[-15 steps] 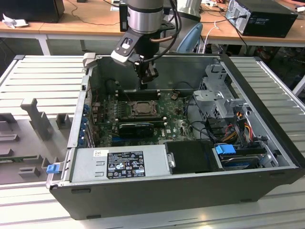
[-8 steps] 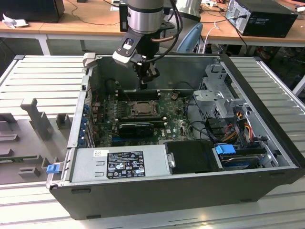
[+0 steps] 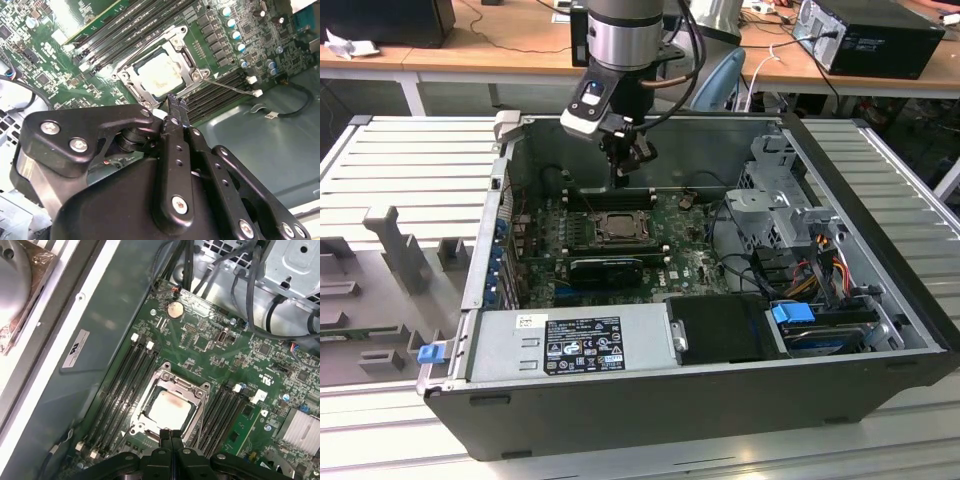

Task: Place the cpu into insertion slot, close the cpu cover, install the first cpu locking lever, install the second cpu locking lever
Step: 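Install the first cpu locking lever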

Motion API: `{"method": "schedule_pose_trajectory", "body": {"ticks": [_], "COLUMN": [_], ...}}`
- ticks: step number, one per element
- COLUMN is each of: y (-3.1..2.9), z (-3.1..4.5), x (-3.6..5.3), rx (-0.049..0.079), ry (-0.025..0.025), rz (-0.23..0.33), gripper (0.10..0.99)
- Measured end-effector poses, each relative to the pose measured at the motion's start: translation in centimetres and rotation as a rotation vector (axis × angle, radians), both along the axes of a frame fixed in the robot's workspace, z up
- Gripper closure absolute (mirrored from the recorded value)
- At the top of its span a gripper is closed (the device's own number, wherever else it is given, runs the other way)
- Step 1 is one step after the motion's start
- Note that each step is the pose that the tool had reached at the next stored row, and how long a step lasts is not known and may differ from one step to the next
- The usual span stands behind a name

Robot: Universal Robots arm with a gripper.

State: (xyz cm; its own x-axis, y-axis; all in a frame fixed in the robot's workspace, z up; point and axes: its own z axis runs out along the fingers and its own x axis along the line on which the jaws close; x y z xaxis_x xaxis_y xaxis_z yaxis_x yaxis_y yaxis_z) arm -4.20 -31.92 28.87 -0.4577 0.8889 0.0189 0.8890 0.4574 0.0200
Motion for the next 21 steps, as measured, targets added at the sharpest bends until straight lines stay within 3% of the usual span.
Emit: {"method": "schedule_pose_trajectory", "body": {"ticks": [9,21], "y": [0.00,0.00], "z": [0.00,0.00], "x": [0.00,0.00], "rx": [0.000,0.000], "ry": [0.0000,0.0001], "rz": [0.095,0.180], "gripper": [0.980,0.980]}}
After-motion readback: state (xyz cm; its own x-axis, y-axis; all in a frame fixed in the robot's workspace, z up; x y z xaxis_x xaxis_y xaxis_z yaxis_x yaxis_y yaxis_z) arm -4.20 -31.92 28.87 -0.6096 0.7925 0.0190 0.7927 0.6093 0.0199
